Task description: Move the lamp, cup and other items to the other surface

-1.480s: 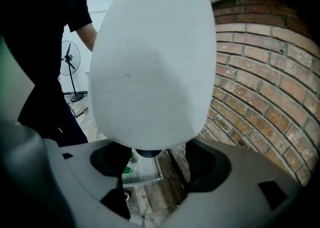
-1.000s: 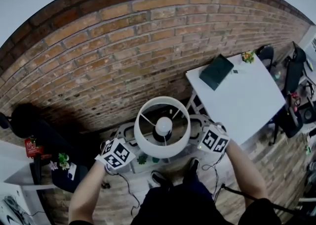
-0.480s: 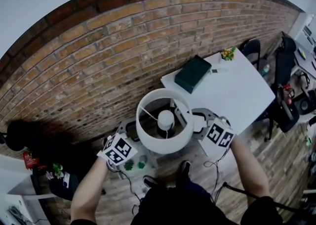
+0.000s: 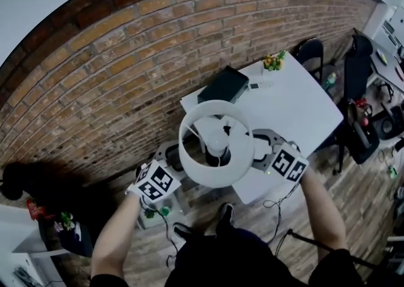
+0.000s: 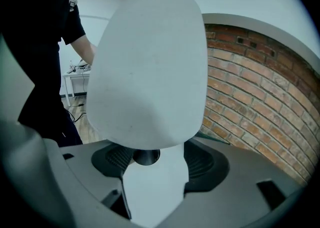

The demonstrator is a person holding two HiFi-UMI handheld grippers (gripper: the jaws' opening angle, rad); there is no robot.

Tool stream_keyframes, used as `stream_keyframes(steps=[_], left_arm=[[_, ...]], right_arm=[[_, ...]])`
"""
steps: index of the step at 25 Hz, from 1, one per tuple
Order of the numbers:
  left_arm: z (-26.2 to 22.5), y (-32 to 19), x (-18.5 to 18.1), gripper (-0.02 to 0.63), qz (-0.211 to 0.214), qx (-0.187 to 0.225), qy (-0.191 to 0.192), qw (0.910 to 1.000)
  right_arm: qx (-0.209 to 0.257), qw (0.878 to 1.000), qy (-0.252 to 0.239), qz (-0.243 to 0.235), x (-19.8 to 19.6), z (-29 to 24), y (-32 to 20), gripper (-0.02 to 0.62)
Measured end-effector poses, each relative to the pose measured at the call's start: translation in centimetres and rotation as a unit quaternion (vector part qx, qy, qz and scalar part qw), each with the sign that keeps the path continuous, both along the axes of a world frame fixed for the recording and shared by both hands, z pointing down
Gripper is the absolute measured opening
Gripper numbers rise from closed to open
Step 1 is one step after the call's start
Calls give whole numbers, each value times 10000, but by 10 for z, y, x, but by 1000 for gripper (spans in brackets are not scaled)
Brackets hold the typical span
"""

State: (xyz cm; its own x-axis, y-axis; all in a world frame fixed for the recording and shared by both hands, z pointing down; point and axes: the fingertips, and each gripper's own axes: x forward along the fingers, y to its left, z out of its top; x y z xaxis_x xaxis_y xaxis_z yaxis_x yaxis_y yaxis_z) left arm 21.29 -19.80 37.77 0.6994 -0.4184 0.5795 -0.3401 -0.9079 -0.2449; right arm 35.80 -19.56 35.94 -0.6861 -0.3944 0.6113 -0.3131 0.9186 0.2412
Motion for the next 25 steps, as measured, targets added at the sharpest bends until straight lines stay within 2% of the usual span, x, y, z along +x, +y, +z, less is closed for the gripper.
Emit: stream_keyframes(steps=[6, 12, 17, 25], left_arm=[[13, -31, 67, 299, 146, -22, -64, 9999], [24, -64, 117, 299, 292, -44, -98, 9995], [35, -91, 145, 299, 385, -32, -121, 9992], [51, -121, 168, 299, 406, -95, -154, 9990]], right_arm=[[-5, 9996, 30, 283, 68, 17, -25, 314], [-112, 9982, 59, 593, 119, 33, -51, 311], [-92, 9975, 172, 673, 146, 40, -75, 311], [-118, 9963, 252, 815, 170, 52, -104, 302]])
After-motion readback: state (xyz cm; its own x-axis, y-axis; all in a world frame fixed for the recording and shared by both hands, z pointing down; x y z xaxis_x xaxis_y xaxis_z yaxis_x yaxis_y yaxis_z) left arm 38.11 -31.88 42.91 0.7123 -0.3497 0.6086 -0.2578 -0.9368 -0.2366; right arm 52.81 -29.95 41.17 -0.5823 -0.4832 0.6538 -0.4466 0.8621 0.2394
